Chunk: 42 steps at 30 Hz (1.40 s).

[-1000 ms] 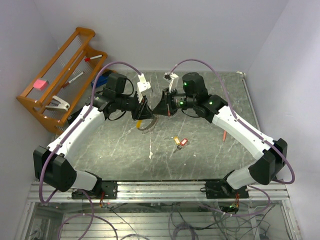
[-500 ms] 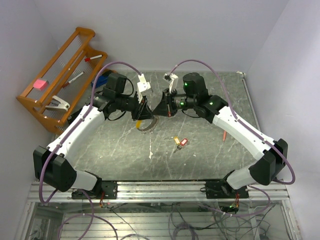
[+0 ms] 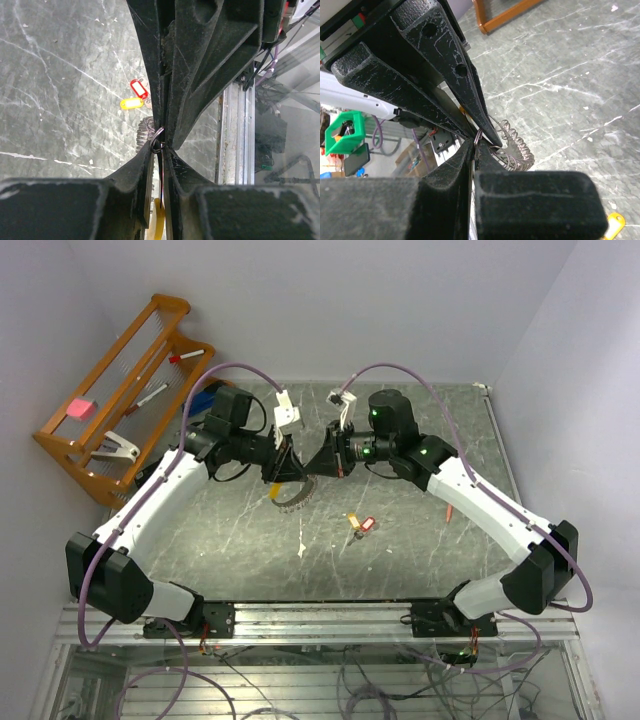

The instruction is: Put the keys on the keyring

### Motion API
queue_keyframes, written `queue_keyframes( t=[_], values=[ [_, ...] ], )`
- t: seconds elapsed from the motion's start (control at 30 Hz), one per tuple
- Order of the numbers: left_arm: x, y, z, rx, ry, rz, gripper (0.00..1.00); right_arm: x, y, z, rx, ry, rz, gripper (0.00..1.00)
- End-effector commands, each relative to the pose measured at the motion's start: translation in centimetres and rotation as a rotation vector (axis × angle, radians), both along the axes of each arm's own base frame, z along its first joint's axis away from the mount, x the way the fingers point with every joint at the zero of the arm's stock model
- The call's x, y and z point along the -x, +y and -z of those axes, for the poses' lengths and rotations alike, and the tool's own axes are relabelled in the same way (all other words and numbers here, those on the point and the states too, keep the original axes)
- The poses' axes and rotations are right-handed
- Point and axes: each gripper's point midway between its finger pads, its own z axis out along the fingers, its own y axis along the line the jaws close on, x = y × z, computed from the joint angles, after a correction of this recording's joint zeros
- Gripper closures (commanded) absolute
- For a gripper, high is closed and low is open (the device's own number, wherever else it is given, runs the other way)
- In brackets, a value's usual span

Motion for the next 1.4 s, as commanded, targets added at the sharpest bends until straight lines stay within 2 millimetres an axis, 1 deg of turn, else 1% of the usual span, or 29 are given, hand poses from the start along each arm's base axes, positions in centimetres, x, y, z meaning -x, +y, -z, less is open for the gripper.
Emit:
queue_keyframes(
  t=[0.0, 0.2, 0.27, 0.47, 0.57, 0.83, 1.37],
  values=[
    [0.7, -0.5, -2.5, 0.074, -0.067, 0.090, 0.78, 1.0, 0.2, -0.6, -0.032, -0.003, -0.043, 1.00],
    [1.0, -0.4, -2.5, 0.079, -0.077, 0.115, 0.93, 1.5, 0.3, -0.2, -0.037, 0.013, -0.066, 1.00],
    [1.1, -0.4, -2.5, 0.080, -0.076, 0.122, 0.93, 1.6, 0.3, 0.0, -0.035, 0.022, -0.074, 1.00],
    [1.2, -0.5, -2.8, 0.086, -0.077, 0.128, 0.93, 1.9, 0.2, 0.5, -0.024, 0.039, -0.082, 1.00],
    [1.2, -0.5, -2.9, 0.088, -0.074, 0.126, 0.93, 1.8, 0.1, 0.3, -0.028, 0.026, -0.072, 1.00],
    [1.2, -0.6, -3.5, 0.103, -0.066, 0.133, 0.88, 2.1, 0.2, 0.3, -0.038, 0.033, -0.087, 1.00],
    [1.4, -0.6, -3.8, 0.105, -0.068, 0.145, 0.78, 2.5, 0.4, 0.7, -0.037, 0.058, -0.121, 1.00]
  ],
)
